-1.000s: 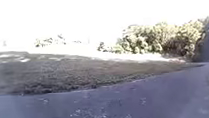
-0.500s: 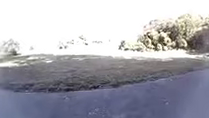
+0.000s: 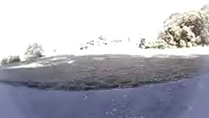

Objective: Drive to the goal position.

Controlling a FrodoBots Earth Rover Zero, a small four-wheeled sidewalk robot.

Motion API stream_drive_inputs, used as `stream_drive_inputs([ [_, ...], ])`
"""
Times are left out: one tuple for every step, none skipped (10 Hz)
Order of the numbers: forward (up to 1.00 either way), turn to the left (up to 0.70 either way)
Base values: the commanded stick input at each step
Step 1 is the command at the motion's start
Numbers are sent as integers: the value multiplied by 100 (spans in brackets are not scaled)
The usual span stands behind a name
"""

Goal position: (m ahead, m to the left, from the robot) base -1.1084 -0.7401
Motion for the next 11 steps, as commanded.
stream_drive_inputs([
  [0,60],
  [0,60],
  [0,60],
  [0,60],
  [0,60],
  [0,60],
  [0,60],
  [0,60],
  [0,60],
  [0,60],
  [0,60],
])
